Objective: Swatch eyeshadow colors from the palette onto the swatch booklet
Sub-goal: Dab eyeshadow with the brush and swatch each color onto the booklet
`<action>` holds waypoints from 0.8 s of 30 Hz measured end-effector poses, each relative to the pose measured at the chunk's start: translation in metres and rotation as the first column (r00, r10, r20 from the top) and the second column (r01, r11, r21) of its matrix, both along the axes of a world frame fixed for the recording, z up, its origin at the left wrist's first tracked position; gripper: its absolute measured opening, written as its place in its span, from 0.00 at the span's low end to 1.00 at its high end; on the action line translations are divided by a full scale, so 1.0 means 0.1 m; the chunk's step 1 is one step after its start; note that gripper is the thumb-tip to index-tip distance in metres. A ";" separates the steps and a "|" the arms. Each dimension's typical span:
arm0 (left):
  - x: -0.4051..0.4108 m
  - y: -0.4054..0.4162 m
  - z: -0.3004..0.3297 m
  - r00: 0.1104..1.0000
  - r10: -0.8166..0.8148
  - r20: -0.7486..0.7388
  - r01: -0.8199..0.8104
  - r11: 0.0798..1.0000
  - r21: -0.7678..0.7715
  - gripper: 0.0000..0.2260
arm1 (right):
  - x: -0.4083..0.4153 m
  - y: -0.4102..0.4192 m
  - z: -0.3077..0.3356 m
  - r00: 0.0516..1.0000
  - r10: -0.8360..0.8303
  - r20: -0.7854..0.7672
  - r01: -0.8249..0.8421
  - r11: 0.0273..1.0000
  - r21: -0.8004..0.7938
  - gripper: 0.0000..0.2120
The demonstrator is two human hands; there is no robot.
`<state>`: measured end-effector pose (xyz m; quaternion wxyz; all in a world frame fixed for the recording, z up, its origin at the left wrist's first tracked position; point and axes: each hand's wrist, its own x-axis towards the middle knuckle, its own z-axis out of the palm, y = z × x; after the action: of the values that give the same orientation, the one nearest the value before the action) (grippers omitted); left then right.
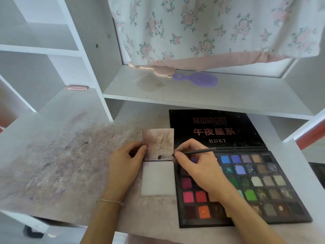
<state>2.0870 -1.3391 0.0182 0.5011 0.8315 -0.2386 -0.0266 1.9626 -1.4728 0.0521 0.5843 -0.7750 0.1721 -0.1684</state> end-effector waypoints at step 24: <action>0.03 -0.01 -0.02 1.000 -0.001 0.016 0.001 1.000 0.023 0.05 | 0.12 0.10 -0.13 0.996 0.046 -0.080 -0.051 0.996 -0.069 0.07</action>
<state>2.0897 -1.3400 0.0164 0.4893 0.8373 -0.2427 -0.0229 1.9751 -1.4625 0.0387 0.5532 -0.8051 0.1700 -0.1297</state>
